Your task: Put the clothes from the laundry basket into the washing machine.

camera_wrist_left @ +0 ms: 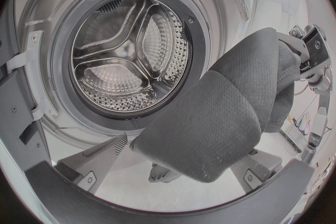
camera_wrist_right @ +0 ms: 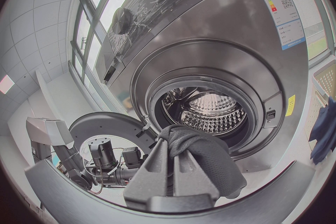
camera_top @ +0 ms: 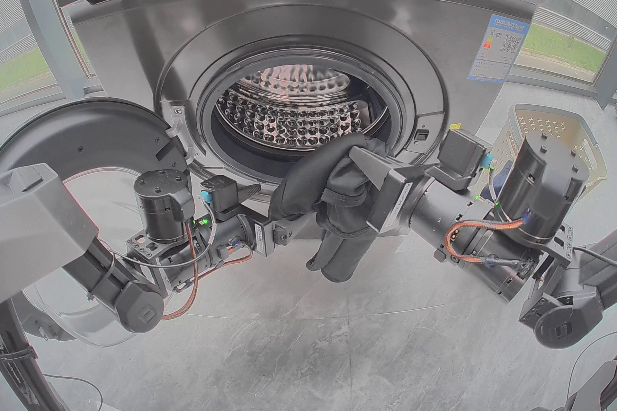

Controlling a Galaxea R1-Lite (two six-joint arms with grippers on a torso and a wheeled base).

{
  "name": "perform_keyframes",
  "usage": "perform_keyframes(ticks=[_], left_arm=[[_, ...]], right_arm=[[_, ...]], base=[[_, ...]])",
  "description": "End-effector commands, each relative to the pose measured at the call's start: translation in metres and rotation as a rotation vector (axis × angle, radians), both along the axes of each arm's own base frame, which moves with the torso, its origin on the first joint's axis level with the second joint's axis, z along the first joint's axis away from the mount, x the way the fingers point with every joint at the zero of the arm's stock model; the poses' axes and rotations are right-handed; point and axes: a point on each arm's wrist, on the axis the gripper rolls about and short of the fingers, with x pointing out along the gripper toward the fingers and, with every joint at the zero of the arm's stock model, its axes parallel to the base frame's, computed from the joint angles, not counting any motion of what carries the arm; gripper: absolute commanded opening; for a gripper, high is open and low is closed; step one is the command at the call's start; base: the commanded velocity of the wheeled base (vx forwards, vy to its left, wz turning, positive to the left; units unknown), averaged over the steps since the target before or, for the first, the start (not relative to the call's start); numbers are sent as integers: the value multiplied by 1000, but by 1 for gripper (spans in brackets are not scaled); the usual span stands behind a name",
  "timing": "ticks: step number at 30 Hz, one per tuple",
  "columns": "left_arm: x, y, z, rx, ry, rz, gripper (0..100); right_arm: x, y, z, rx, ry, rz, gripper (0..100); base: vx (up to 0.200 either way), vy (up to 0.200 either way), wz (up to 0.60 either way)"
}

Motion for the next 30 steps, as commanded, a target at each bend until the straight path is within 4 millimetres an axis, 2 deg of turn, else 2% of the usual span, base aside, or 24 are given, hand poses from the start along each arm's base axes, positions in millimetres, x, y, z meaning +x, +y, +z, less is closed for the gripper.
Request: perform_keyframes(ticks=[1, 10, 17, 18, 25, 30], left_arm=[[0, -5, 0, -12, -23, -13, 100], [-9, -15, -2, -21, -39, -60, 100], [-2, -19, -11, -25, -47, -53, 100], [-1, -20, -11, -29, -54, -53, 0], [2, -18, -8, -53, -91, -43, 0], [-3, -16, -2, -70, -118, -46, 0]], right_arm=[[-1, 0, 0, -1, 1, 1, 0], [-2, 1, -1, -3, 3, 5, 0], [-2, 1, -2, -5, 5, 5, 0], [-2, 1, -2, -5, 5, 5, 0], [-2, 1, -3, -8, 9, 6, 0], [-3, -1, -7, -18, 18, 4, 0]], base=[[0, 0, 0], [0, 0, 0], [0, 0, 0], [0, 0, 0], [0, 0, 0], [0, 0, 0]])
